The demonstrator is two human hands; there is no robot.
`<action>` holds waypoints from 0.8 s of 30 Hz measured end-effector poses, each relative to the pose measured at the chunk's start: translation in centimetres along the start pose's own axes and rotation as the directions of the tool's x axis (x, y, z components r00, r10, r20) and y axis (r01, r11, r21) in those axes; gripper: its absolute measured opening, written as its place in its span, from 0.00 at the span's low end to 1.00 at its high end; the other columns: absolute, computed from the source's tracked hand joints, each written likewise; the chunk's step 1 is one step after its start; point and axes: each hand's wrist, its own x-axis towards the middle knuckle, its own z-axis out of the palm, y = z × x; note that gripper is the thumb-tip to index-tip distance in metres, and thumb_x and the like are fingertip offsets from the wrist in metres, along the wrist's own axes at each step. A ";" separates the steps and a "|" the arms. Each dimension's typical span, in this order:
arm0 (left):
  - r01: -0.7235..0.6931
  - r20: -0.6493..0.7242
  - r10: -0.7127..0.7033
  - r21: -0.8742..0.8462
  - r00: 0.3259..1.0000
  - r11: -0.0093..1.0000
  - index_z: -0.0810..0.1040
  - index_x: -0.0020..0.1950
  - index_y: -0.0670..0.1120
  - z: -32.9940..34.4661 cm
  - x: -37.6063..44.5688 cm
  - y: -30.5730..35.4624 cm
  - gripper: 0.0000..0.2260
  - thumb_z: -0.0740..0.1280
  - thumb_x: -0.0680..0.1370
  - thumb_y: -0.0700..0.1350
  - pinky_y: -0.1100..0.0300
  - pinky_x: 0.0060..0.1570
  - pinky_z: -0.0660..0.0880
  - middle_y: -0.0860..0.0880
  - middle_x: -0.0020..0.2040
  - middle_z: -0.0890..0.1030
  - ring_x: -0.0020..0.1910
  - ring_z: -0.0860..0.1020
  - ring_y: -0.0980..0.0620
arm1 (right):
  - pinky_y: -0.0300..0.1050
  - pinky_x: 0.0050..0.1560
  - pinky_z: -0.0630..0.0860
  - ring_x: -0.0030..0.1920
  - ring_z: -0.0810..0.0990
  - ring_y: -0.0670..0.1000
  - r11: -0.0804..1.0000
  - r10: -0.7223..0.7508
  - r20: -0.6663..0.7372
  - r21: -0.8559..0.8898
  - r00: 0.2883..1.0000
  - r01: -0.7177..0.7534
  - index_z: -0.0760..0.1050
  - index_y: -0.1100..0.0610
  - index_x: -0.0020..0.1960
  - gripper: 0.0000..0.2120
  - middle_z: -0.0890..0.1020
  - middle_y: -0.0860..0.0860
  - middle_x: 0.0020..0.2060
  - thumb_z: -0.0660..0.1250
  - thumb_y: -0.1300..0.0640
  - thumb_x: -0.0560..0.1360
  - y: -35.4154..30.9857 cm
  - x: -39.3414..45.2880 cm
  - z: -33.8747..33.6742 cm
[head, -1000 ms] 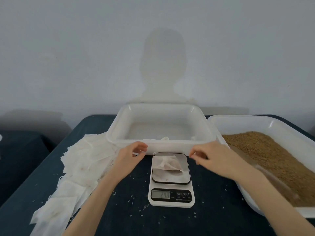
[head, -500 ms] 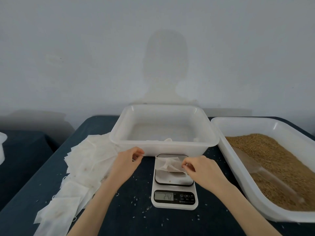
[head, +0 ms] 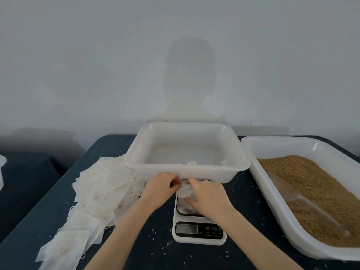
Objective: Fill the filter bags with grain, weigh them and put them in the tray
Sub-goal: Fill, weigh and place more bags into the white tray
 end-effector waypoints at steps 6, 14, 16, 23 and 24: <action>-0.067 -0.030 0.060 -0.295 0.998 0.953 0.73 0.37 0.55 -1.6 2.0 2.1 0.11 0.67 0.77 0.43 0.72 0.34 0.67 0.59 0.32 0.77 0.30 0.72 0.64 | 0.44 0.42 0.71 0.47 0.81 0.53 0.981 0.150 -0.053 0.134 0.987 -0.141 0.77 0.47 0.57 0.13 0.83 0.48 0.44 0.57 0.43 0.80 2.0 2.4 -2.5; -0.026 -0.155 -0.119 -0.709 0.981 0.705 0.74 0.40 0.46 -5.8 8.0 6.0 0.08 0.64 0.77 0.35 0.67 0.31 0.75 0.51 0.35 0.79 0.31 0.79 0.58 | 0.41 0.38 0.68 0.44 0.79 0.48 0.902 0.317 -0.135 0.350 0.939 -0.254 0.80 0.46 0.48 0.06 0.77 0.42 0.35 0.66 0.47 0.75 5.2 8.0 -7.4; -0.001 -0.146 -0.141 -0.699 0.979 0.715 0.74 0.40 0.45 -5.4 9.4 5.9 0.08 0.63 0.77 0.35 0.64 0.38 0.78 0.50 0.36 0.79 0.34 0.79 0.56 | 0.42 0.41 0.69 0.47 0.79 0.49 0.898 0.319 -0.142 0.361 0.937 -0.251 0.77 0.47 0.55 0.09 0.79 0.42 0.42 0.65 0.50 0.75 5.6 9.3 -7.2; 0.228 0.080 -0.235 -0.659 0.969 0.717 0.70 0.41 0.42 -0.2 12.9 4.4 0.09 0.58 0.80 0.34 0.60 0.46 0.77 0.46 0.39 0.74 0.38 0.76 0.53 | 0.44 0.45 0.72 0.54 0.80 0.57 0.884 0.403 0.012 0.253 0.915 -0.392 0.79 0.53 0.57 0.13 0.82 0.52 0.52 0.62 0.60 0.75 8.0 10.9 -2.8; 0.281 0.140 -0.249 -0.618 0.958 0.734 0.70 0.39 0.43 0.5 13.0 4.2 0.11 0.57 0.80 0.33 0.58 0.46 0.77 0.45 0.38 0.75 0.37 0.76 0.52 | 0.43 0.44 0.71 0.53 0.80 0.58 0.880 0.423 0.045 0.218 0.905 -0.422 0.81 0.53 0.55 0.13 0.82 0.53 0.51 0.61 0.62 0.75 8.3 10.7 -2.0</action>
